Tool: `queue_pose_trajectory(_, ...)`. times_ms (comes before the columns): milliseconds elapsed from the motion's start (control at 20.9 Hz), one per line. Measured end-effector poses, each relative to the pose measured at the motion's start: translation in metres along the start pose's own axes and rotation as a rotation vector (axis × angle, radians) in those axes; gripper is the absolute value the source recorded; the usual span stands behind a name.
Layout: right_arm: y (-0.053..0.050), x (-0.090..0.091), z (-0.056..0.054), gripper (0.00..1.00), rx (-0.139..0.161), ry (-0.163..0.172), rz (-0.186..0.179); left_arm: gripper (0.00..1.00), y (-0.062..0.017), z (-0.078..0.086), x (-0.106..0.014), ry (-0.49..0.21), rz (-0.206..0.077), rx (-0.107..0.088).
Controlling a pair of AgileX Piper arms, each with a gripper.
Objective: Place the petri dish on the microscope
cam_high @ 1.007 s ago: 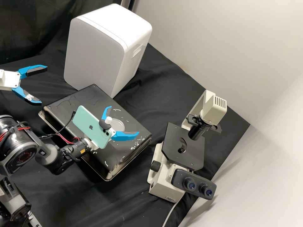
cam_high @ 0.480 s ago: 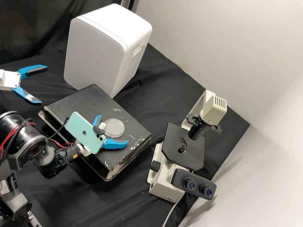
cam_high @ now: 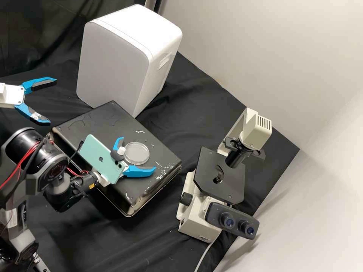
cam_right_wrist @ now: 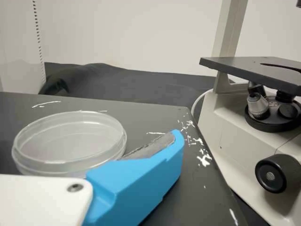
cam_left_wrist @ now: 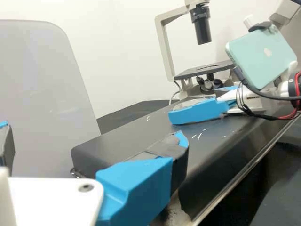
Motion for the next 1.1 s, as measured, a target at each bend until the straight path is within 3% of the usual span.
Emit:
queue_pose_trajectory(288, -0.001, 0.017, 0.000, 1.00, -0.006, 0.004, 0.013, 1.00, 0.0000, 0.000, 0.000, 0.000, 0.000, 0.000)
queue_pose_trajectory(815, -0.004, 0.025, 0.001, 1.00, -0.006, 0.004, 0.021, 1.00, -0.0020, 0.000, 0.001, 0.000, -0.011, -0.002)
queue_pose_trajectory(863, -0.004, 0.025, 0.001, 0.00, -0.006, 0.005, 0.022, 1.00, -0.0020, 0.000, 0.001, 0.000, -0.011, -0.002)
queue_pose_trajectory(1103, -0.003, 0.026, 0.002, 0.00, -0.008, 0.004, 0.023, 1.00, -0.0020, 0.000, 0.001, 0.000, -0.011, -0.002)
